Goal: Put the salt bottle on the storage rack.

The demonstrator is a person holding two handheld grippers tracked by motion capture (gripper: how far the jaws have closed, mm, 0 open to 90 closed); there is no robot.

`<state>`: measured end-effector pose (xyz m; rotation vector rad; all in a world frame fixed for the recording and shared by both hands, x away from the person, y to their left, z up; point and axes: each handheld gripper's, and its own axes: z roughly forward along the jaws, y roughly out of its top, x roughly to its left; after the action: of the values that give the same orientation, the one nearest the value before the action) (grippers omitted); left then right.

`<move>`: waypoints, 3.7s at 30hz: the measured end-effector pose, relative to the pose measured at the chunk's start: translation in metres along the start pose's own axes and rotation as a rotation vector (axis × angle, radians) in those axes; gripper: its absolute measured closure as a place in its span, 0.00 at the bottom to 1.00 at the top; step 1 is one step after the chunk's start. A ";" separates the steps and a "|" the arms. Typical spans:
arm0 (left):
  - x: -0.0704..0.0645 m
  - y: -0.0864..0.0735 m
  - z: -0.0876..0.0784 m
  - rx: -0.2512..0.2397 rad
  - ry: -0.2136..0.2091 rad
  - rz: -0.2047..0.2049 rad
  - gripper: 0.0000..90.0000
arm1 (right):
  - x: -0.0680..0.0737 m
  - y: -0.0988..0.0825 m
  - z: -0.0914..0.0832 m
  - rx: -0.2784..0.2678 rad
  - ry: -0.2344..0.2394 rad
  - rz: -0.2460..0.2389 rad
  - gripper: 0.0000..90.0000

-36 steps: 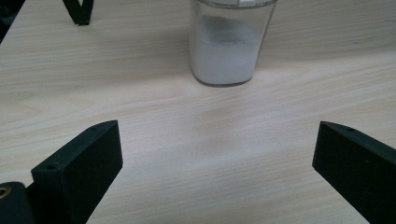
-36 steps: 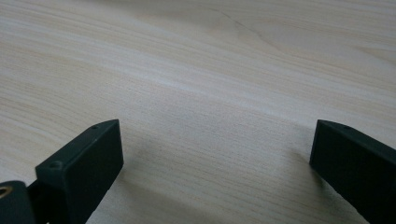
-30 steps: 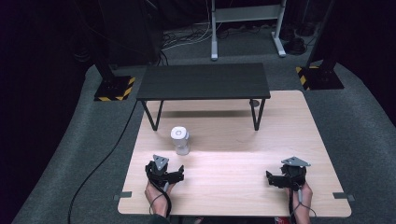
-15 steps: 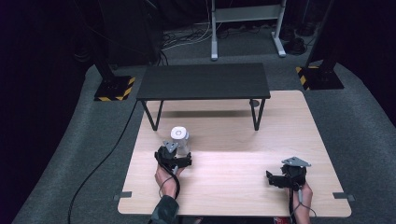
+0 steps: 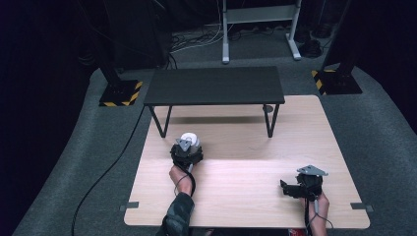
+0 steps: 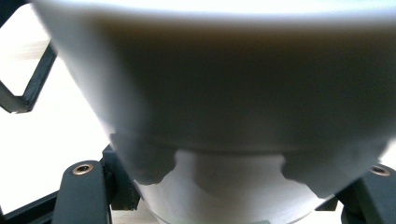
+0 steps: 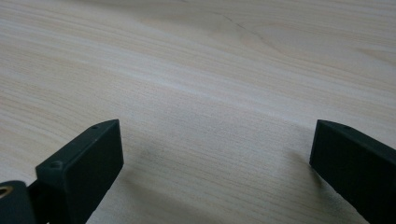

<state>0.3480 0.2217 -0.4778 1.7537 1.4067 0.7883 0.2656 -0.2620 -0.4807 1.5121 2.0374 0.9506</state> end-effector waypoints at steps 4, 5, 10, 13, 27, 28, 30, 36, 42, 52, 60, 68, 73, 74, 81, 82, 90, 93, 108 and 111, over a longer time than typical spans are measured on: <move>0.002 0.001 -0.001 0.007 -0.008 0.009 0.33 | -0.001 0.000 0.000 0.000 0.003 0.000 0.02; 0.003 0.000 -0.002 0.004 -0.013 0.003 0.33 | -0.001 0.000 0.000 0.000 0.003 0.000 0.02; 0.006 -0.003 -0.007 -0.008 -0.031 -0.008 0.33 | -0.001 0.000 0.000 -0.001 0.003 0.000 0.02; 0.007 -0.004 -0.013 -0.017 -0.047 -0.001 0.33 | -0.001 0.000 0.000 0.000 0.004 0.001 0.02; 0.005 -0.001 -0.037 -0.036 -0.085 0.012 0.33 | -0.001 0.000 0.000 0.002 0.006 0.001 0.02; 0.006 0.000 -0.038 -0.037 -0.086 0.014 0.33 | -0.001 0.000 0.000 0.002 0.006 0.001 0.02; 0.006 0.000 -0.040 -0.039 -0.084 0.015 0.33 | -0.001 0.000 0.000 0.002 0.007 0.002 0.02; 0.007 0.003 -0.044 -0.040 -0.096 0.009 0.33 | -0.001 0.001 0.000 0.004 0.006 0.003 0.02; 0.006 0.004 -0.047 -0.037 -0.105 0.019 0.33 | -0.002 0.001 0.001 0.007 0.008 0.004 0.02; 0.003 0.012 -0.049 -0.036 -0.117 0.034 0.33 | -0.002 0.001 0.000 0.005 0.009 0.006 0.02; 0.000 0.017 -0.051 -0.037 -0.130 0.048 0.33 | -0.002 0.000 0.000 -0.002 0.008 0.007 0.02; 0.000 0.021 -0.053 -0.041 -0.140 0.053 0.33 | -0.002 -0.001 0.000 -0.003 0.006 0.008 0.02; 0.000 0.025 -0.055 -0.044 -0.148 0.055 0.33 | -0.002 0.000 0.000 -0.001 0.007 0.006 0.02; 0.000 0.027 -0.055 -0.043 -0.151 0.057 0.33 | -0.002 0.000 0.000 0.000 0.007 0.005 0.02; -0.002 0.032 -0.056 -0.041 -0.162 0.068 0.33 | -0.002 0.000 0.000 -0.002 0.006 0.007 0.02; -0.002 0.033 -0.056 -0.041 -0.164 0.068 0.33 | -0.002 0.000 0.000 -0.001 0.006 0.007 0.02; -0.003 0.037 -0.057 -0.039 -0.176 0.073 0.33 | -0.002 0.000 0.000 -0.003 0.006 0.008 0.02; -0.003 0.038 -0.057 -0.040 -0.176 0.073 0.33 | -0.002 0.000 0.000 -0.002 0.007 0.008 0.02; -0.004 0.043 -0.057 -0.039 -0.189 0.078 0.33 | -0.002 0.000 0.000 -0.001 0.008 0.012 0.02; -0.005 0.045 -0.057 -0.040 -0.193 0.080 0.33 | -0.002 0.000 0.000 -0.001 0.009 0.013 0.02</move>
<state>0.3228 0.2212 -0.4096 1.8119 1.1921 0.6651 0.2660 -0.2644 -0.4808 1.5244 2.0355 0.9652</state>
